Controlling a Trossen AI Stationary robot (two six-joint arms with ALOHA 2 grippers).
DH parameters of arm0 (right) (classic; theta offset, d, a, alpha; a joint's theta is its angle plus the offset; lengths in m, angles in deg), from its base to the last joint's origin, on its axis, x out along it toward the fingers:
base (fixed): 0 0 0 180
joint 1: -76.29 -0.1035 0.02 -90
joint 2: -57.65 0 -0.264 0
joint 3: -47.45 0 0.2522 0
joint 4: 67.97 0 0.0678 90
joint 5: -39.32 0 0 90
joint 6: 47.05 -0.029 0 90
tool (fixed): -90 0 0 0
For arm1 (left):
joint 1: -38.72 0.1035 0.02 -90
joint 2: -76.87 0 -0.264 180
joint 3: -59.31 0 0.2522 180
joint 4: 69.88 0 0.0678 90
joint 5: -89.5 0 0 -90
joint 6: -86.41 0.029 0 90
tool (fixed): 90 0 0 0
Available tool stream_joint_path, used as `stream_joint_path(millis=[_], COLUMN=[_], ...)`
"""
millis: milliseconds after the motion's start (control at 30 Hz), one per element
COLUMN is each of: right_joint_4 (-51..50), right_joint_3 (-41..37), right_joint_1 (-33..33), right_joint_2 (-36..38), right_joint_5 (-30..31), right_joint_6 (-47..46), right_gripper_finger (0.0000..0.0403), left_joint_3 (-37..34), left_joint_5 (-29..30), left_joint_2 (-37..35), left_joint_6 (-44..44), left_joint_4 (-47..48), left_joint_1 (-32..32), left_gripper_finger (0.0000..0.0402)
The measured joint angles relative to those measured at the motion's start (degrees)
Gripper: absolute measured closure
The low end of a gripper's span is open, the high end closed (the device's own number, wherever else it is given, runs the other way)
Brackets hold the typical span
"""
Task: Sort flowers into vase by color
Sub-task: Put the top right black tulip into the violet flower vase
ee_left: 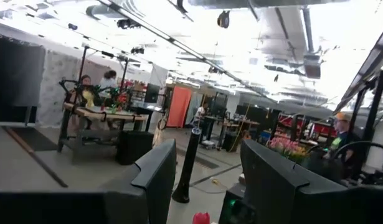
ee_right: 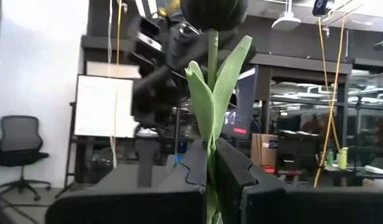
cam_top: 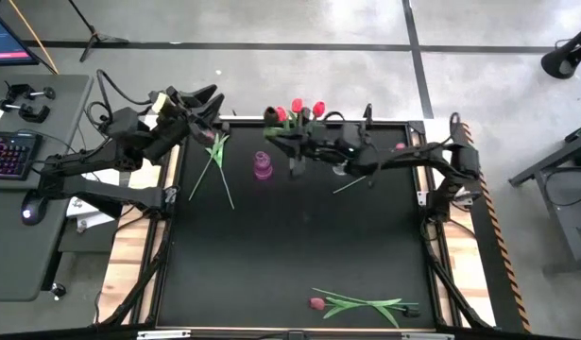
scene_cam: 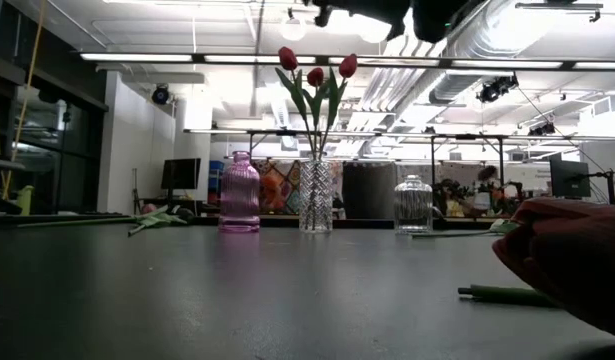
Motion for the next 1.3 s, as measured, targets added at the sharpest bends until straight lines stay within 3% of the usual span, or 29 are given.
stream_joint_path(millis=[267, 400, 533, 1300], right_joint_4=[-1.48, -2.69, -4.92, -2.59], right_joint_3=[7.73, 9.39, 9.68, 9.65], right_joint_1=[1.73, 1.83, 1.90, 2.55], right_joint_2=[-7.13, -9.09, -9.45, -12.08], right_joint_5=[0.94, 4.33, 7.75, 10.73], right_joint_6=[0.28, 2.51, 4.64, 1.65], right_gripper_finger=[0.0403, 0.0403, 0.0403, 0.0403], left_joint_3=[0.00, 0.00, 0.00, 0.00], left_joint_5=[-0.57, -0.57, -0.57, -0.57], left_joint_2=[-2.63, -3.21, -3.38, -3.35], left_joint_6=[0.00, 0.00, 0.00, -0.43], left_joint_4=[0.08, 0.53, 1.28, 1.39], left_joint_1=[-0.01, 0.01, -0.01, 0.01], left_gripper_finger=[0.0233, 0.0233, 0.0233, 0.0233])
